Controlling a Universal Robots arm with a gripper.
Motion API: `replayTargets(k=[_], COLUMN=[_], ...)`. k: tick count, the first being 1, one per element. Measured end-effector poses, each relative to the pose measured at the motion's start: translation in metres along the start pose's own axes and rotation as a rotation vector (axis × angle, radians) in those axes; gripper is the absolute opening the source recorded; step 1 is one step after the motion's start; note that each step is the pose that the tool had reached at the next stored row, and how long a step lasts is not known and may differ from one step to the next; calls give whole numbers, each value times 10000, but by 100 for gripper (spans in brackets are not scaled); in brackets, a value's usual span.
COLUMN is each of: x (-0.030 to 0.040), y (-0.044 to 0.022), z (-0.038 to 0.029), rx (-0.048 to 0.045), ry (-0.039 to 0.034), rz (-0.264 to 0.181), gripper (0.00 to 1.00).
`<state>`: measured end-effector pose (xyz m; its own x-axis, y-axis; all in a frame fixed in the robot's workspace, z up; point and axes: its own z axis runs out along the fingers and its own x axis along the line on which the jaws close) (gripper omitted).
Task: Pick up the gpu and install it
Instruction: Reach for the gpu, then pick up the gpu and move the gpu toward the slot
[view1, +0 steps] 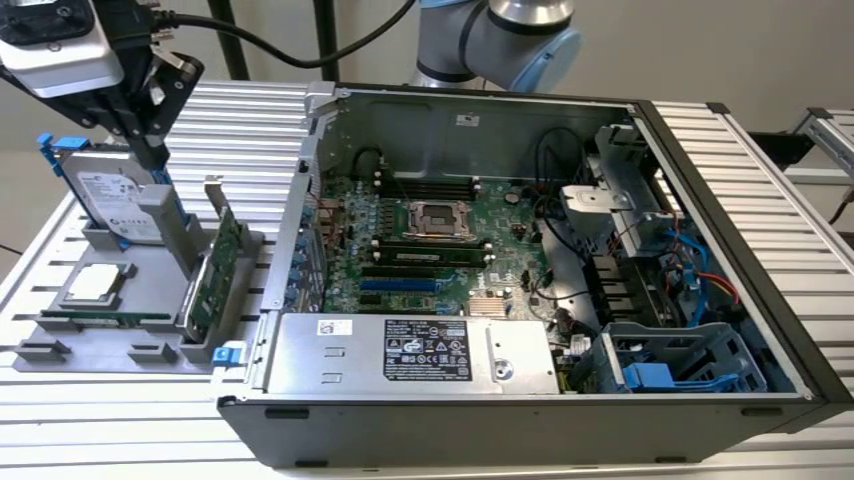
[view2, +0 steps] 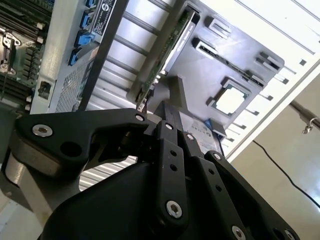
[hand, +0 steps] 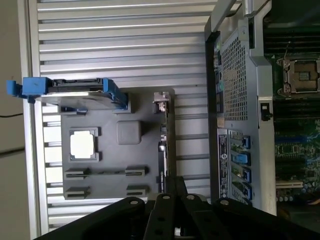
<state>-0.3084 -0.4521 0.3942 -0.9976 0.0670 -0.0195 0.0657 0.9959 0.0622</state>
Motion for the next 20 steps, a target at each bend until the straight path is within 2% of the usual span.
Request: replayTargets(k=[20], x=[-16], y=[-232], z=[-13], rx=[1], ry=[21], rz=[4], gripper=[0])
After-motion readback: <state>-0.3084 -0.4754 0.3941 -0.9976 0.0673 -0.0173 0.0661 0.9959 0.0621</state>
